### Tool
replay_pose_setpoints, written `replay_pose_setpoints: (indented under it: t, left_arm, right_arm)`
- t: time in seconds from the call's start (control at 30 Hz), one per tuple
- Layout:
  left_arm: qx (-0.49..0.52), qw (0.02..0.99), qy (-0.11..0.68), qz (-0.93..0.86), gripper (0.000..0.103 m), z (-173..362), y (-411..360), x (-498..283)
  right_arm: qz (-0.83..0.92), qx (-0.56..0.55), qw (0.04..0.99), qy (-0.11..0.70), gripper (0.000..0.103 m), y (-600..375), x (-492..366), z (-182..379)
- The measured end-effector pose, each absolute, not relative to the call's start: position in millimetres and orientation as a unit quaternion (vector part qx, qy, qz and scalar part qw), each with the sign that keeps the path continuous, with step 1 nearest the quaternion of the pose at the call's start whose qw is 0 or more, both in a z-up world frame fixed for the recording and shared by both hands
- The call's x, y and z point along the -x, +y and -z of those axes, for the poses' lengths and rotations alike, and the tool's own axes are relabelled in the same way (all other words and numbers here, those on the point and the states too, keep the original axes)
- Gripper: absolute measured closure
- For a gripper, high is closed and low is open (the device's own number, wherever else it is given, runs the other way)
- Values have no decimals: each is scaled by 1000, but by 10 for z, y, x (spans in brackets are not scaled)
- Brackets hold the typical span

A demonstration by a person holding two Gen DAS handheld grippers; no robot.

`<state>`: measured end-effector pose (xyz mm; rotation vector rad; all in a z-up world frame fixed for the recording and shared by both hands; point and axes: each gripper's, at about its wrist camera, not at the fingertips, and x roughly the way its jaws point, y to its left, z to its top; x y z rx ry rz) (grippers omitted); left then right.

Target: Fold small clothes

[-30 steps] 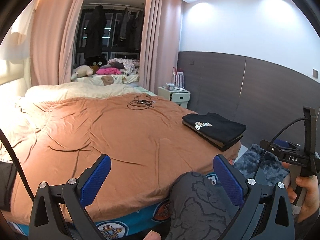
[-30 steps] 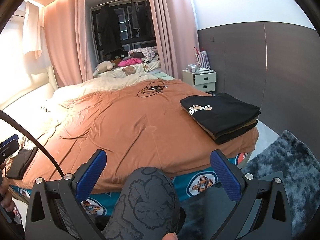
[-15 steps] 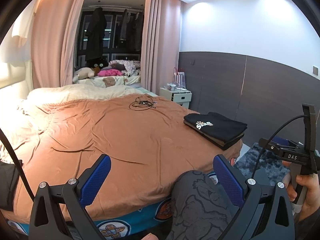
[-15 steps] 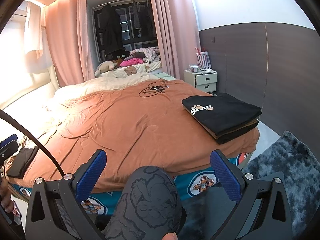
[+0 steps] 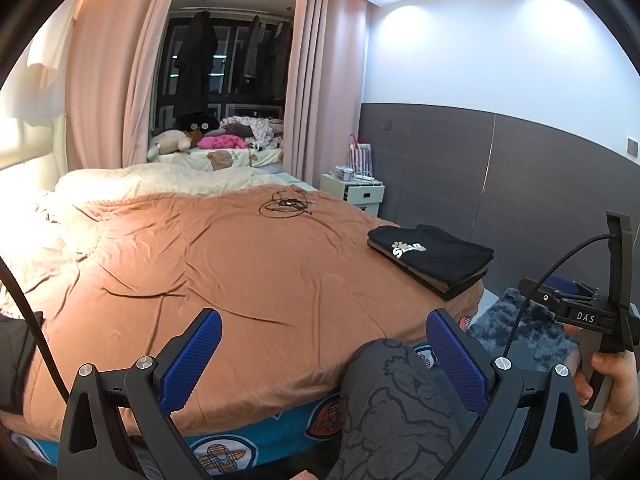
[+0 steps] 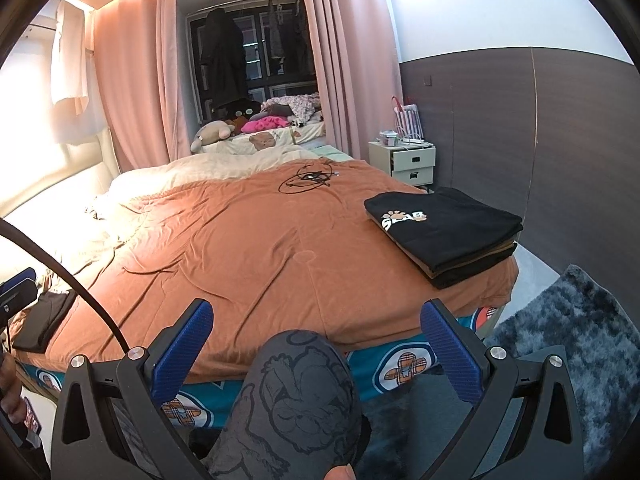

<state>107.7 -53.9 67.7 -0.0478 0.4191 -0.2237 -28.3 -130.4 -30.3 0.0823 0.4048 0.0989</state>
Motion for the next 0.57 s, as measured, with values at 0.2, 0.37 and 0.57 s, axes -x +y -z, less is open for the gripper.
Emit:
replay_pose_setpoints:
  t: [0.2,0.37,0.57]
  left_arm:
    - [26,971,212,111,0,-649,-549,-1080]
    - [30,969,216,114,0,-635,-547,-1098]
    - [35,969,217,115,0,-623,-541,-1093]
  right_arm:
    - [-49,-40,977,203,0,-1283,280,309]
    - [-49,-41,977,206,0,-1288,268,314]
    - [-49,-41,977,206,0,-1286,271,308]
